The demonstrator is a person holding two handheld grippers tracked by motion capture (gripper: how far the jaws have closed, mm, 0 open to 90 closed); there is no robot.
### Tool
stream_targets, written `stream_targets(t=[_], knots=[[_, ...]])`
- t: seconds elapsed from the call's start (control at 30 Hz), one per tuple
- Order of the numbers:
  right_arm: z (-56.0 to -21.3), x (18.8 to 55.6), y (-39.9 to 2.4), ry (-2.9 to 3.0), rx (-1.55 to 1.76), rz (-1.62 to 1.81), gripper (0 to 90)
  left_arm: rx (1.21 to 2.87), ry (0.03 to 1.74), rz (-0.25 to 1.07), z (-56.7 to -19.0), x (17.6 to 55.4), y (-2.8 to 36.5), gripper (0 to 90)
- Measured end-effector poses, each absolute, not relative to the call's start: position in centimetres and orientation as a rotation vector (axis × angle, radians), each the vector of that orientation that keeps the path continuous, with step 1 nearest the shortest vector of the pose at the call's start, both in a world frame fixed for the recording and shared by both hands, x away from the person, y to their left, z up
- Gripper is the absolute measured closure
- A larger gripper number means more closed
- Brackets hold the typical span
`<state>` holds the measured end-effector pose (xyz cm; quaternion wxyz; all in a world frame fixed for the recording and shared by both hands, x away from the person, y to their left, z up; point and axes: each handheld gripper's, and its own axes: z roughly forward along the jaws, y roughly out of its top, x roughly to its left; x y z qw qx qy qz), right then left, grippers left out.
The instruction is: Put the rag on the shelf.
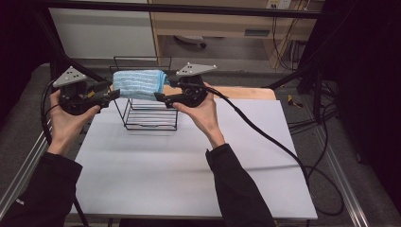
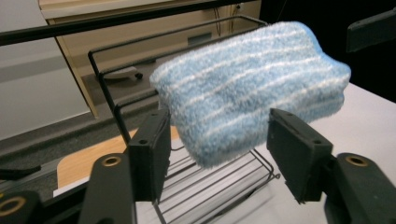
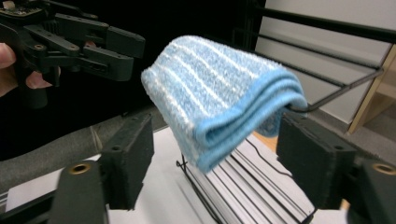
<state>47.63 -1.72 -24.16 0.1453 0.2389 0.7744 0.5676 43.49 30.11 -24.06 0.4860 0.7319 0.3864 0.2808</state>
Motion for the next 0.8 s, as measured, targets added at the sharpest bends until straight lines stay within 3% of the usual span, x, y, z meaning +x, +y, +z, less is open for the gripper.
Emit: stream_targets(t=[0.37, 0.8], knots=[[-26.0, 47.1, -4.2, 2.257, 0.732, 1.589, 11.4, 1.855, 0.959, 0.643, -26.8, 42.3, 30.2, 24.2], [-29.2, 45.2, -10.1, 2.242, 0.840, 1.565, 4.1, 1.886, 0.956, 0.570, -31.4, 40.2, 29.6, 9.1]])
